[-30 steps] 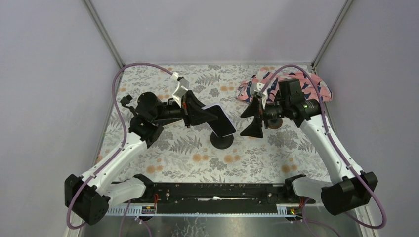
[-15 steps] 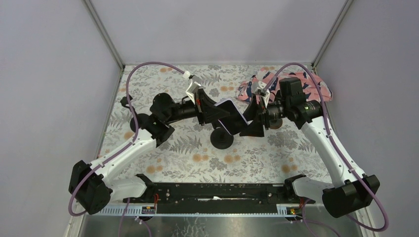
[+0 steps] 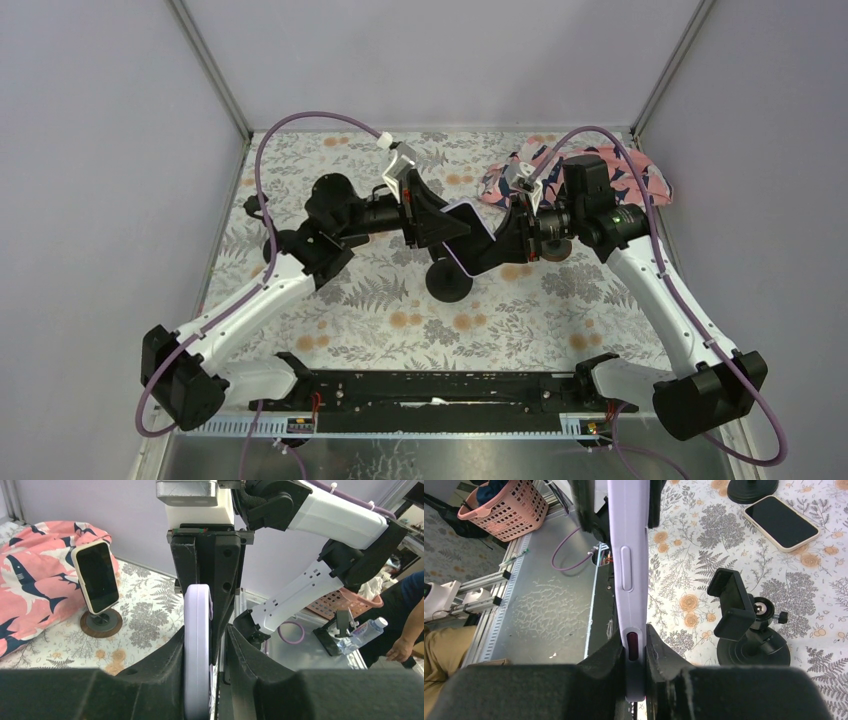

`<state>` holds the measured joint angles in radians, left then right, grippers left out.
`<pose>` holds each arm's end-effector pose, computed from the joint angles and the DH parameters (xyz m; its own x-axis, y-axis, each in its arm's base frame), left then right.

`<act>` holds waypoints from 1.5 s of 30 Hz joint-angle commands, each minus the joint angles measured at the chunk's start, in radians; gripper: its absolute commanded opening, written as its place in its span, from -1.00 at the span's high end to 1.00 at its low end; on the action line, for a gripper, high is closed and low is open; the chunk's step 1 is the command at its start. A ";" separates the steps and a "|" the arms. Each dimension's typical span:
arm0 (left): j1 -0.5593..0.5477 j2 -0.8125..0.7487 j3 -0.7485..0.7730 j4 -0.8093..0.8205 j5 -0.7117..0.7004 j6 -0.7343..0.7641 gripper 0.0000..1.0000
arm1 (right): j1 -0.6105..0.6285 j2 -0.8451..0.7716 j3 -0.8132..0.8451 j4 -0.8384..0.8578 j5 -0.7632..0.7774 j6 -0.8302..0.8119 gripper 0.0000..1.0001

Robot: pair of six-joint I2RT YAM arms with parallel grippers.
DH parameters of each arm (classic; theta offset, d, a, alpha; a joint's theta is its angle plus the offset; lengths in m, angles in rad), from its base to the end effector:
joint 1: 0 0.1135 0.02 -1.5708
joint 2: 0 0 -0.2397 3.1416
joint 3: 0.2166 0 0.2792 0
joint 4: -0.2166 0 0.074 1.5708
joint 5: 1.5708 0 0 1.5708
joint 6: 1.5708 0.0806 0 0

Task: Place the phone on the phone stand
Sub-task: Install the phone on the phone stand.

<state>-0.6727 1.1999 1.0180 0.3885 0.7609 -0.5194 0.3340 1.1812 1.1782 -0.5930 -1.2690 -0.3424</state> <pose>0.2326 -0.2564 0.3737 -0.3467 -0.1834 -0.9199 0.9296 0.0632 -0.3630 0.2420 0.1654 0.3394 -0.2162 -0.1806 -0.9595 -0.9730 -0.0413 0.2270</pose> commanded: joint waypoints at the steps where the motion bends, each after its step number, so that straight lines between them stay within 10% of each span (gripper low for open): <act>1: -0.002 -0.002 0.112 -0.206 0.085 0.108 0.18 | 0.006 0.004 0.009 -0.014 -0.020 -0.025 0.98; 33: 0.037 0.079 0.206 -0.349 0.250 0.094 0.34 | 0.005 0.009 0.009 -0.043 -0.004 -0.072 0.97; 45: 0.036 0.104 0.223 -0.349 0.315 0.091 1.00 | 0.007 0.011 0.005 -0.041 -0.002 -0.070 0.96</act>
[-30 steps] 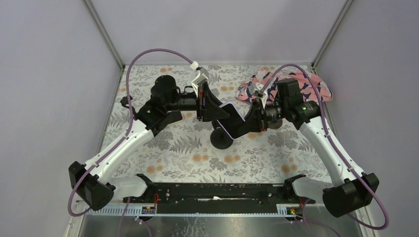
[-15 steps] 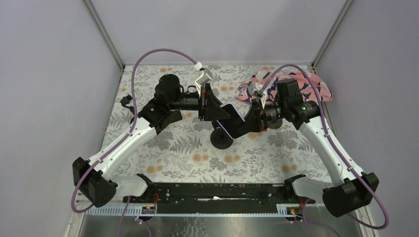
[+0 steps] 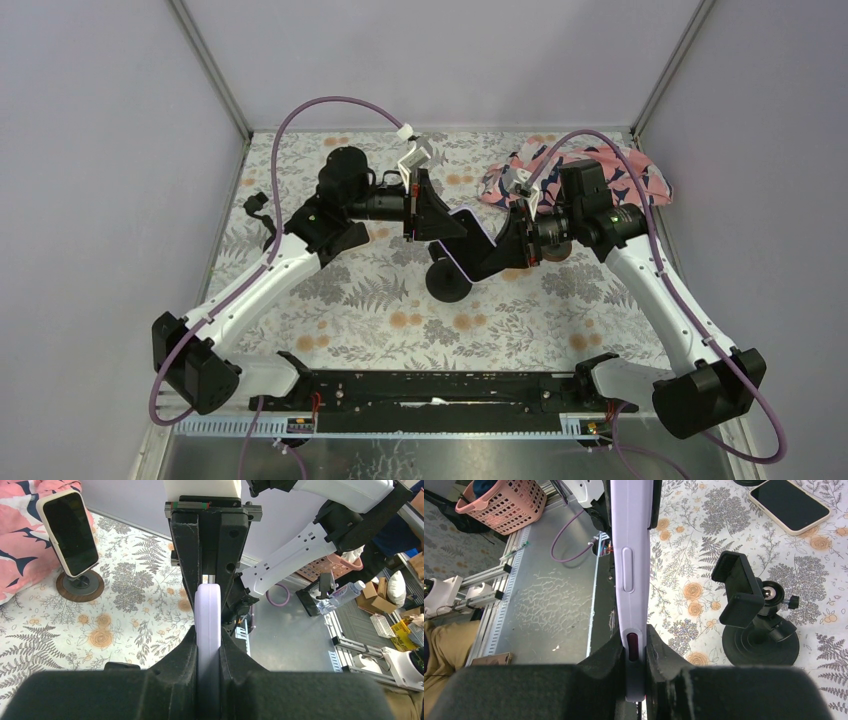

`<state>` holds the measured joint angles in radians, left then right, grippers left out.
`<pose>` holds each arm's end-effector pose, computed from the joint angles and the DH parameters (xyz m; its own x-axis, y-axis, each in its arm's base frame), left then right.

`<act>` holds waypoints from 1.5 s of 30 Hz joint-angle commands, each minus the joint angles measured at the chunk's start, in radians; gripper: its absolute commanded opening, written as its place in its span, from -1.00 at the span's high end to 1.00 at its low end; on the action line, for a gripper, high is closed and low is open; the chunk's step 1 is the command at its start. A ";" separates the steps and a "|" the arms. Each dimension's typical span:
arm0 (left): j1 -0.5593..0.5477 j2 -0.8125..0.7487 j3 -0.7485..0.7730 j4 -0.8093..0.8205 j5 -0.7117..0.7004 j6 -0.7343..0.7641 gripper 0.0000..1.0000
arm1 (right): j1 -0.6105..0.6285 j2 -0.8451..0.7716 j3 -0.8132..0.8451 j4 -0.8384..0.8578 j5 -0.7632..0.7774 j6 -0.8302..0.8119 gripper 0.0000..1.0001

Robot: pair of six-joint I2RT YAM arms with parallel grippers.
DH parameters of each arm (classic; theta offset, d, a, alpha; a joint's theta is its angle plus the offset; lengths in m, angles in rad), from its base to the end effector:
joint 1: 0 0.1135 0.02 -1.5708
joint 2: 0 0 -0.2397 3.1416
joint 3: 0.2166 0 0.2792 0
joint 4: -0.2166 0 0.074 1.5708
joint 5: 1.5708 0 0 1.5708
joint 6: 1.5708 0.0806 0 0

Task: Place the phone on the phone stand
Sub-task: Install the phone on the phone stand.

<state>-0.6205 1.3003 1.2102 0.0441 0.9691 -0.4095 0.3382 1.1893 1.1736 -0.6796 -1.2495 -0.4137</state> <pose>0.2481 -0.2590 0.3742 -0.4321 0.0318 -0.9013 0.9016 -0.0061 -0.4325 0.2394 0.1653 0.3280 -0.2349 -0.2172 -0.9474 -0.9682 -0.0340 0.2479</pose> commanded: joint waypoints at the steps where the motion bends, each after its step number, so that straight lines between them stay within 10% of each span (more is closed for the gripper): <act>1: -0.016 0.002 0.031 -0.006 0.109 -0.016 1.00 | 0.002 0.003 0.011 0.045 -0.020 0.001 0.95; 5: -0.016 -0.005 0.035 -0.032 0.111 0.009 1.00 | 0.002 0.004 0.010 0.044 -0.010 0.001 0.78; 12: -0.008 -0.040 0.038 -0.126 0.084 0.123 1.00 | -0.013 -0.016 0.019 -0.017 0.037 -0.061 -0.37; 19: 0.041 -0.136 -0.053 -0.104 0.103 0.195 1.00 | -0.106 -0.071 -0.024 -0.048 0.078 -0.122 -0.98; 34: 0.127 -0.328 -0.138 -0.246 -0.031 0.398 1.00 | -0.202 -0.138 -0.128 0.044 0.214 -0.034 -0.99; 45: 0.153 -0.427 -0.125 -0.340 -0.133 0.612 1.00 | 0.038 -0.095 -0.020 -0.009 0.507 -0.089 -0.99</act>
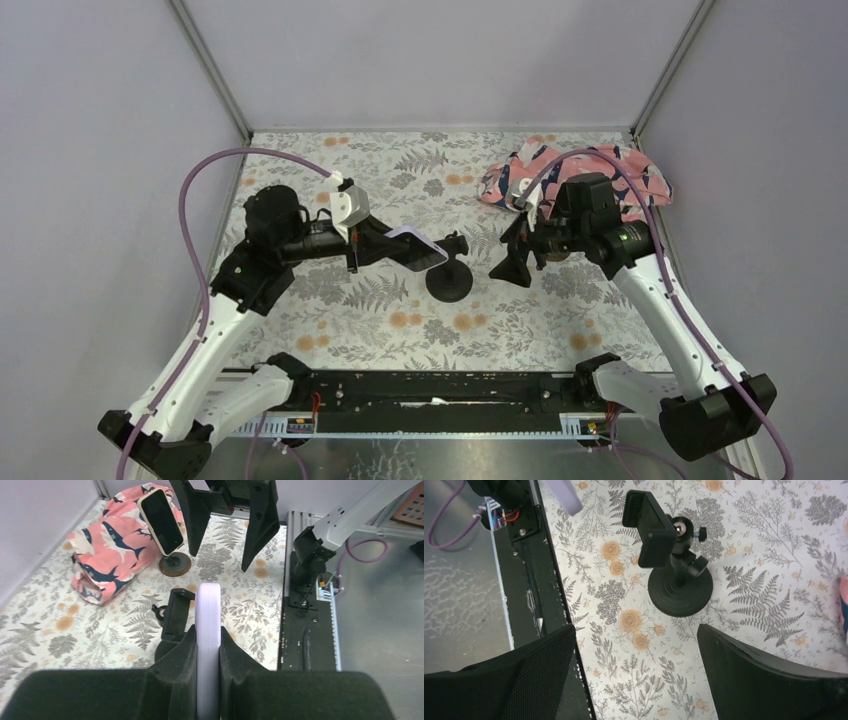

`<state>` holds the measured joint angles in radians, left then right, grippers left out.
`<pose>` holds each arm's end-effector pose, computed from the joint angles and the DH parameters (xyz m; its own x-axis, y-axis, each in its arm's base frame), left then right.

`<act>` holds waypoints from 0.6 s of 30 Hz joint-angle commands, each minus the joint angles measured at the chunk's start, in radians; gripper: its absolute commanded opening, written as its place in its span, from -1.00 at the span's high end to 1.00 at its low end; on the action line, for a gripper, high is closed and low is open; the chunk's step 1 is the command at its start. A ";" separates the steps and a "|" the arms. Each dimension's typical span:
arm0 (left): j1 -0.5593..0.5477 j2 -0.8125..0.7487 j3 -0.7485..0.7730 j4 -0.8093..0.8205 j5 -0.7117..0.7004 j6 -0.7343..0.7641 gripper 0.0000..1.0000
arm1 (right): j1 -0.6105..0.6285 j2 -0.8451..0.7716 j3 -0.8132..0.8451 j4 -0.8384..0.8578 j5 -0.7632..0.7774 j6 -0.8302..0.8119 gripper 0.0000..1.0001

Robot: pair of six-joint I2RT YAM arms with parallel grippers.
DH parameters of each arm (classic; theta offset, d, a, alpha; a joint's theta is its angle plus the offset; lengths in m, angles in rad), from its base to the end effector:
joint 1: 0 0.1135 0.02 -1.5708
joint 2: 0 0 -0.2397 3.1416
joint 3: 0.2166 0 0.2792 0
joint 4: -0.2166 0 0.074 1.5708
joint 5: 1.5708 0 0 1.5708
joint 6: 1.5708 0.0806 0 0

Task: Place the phone on the phone stand
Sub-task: Install the phone on the phone stand.

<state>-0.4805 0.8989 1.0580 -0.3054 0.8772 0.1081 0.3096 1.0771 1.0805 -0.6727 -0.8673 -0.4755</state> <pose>0.1972 -0.1727 0.3852 -0.0238 0.0902 -0.9956 0.9784 0.2067 -0.0047 0.2459 0.1432 0.3072 -0.1744 -0.3667 -0.9138 -0.9522 0.2993 0.0616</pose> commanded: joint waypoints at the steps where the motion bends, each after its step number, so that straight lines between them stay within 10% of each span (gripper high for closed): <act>1: 0.015 -0.027 0.030 0.004 -0.044 0.102 1.00 | 0.085 0.024 0.084 -0.016 0.136 -0.024 -0.99; 18: 0.083 0.092 0.104 0.018 0.094 0.144 1.00 | 0.285 0.147 0.259 -0.035 0.380 0.050 -0.73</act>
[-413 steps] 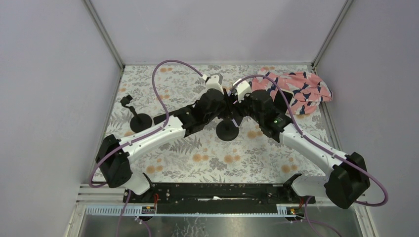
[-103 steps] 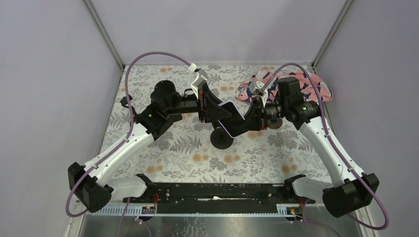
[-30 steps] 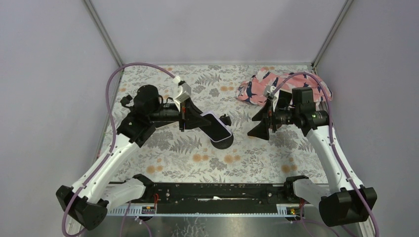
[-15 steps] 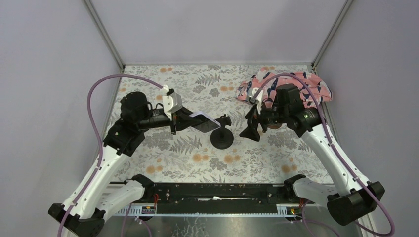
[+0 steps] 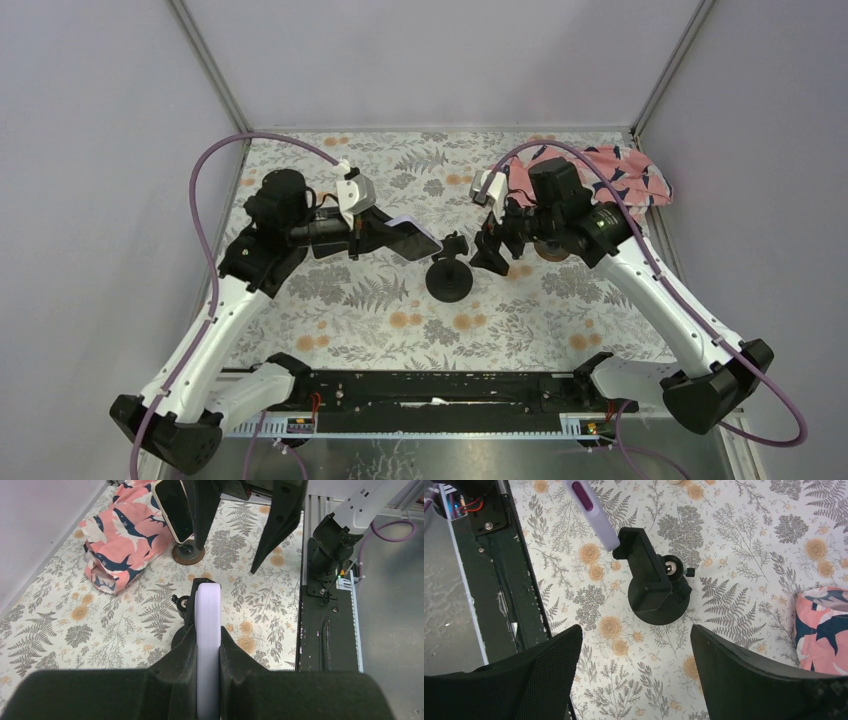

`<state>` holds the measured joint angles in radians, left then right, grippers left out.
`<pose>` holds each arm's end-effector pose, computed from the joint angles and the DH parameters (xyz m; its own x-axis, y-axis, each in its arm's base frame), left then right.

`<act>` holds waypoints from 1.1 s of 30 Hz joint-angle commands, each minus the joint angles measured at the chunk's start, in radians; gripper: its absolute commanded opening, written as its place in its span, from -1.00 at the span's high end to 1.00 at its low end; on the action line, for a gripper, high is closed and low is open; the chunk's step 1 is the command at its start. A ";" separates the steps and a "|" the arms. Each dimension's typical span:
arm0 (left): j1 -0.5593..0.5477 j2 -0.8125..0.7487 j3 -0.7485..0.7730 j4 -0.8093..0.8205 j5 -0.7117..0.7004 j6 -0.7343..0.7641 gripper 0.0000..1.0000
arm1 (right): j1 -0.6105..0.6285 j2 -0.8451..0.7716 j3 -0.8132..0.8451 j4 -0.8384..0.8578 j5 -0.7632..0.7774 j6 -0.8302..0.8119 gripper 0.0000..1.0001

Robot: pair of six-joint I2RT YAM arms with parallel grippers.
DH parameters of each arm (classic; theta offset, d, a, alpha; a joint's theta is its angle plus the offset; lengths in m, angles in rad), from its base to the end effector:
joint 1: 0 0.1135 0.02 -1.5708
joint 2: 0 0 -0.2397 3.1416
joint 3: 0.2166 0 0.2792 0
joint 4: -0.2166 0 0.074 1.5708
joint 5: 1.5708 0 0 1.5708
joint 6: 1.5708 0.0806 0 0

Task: Place the phone on the phone stand
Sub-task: Install the phone on the phone stand.

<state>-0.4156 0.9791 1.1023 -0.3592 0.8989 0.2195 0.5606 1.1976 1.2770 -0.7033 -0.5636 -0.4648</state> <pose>0.2218 -0.1668 0.3765 -0.0025 0.1492 -0.9888 0.9713 0.2354 0.0331 0.2439 0.2040 0.3351 -0.0762 -0.4952 -0.8654 -0.9518 0.2947 -0.0848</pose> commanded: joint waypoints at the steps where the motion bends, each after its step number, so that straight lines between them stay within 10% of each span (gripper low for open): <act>1: 0.022 0.019 0.071 0.065 0.090 0.040 1.00 | 0.041 0.037 0.068 0.000 0.083 0.049 -0.69; 33: 0.084 0.175 0.094 0.178 0.468 -0.032 1.00 | 0.094 0.140 0.057 0.080 0.255 0.145 0.31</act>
<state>-0.3328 1.1416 1.1862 -0.3080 1.2915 0.2478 0.6472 1.3678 1.3289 -0.6342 -0.3328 -0.2985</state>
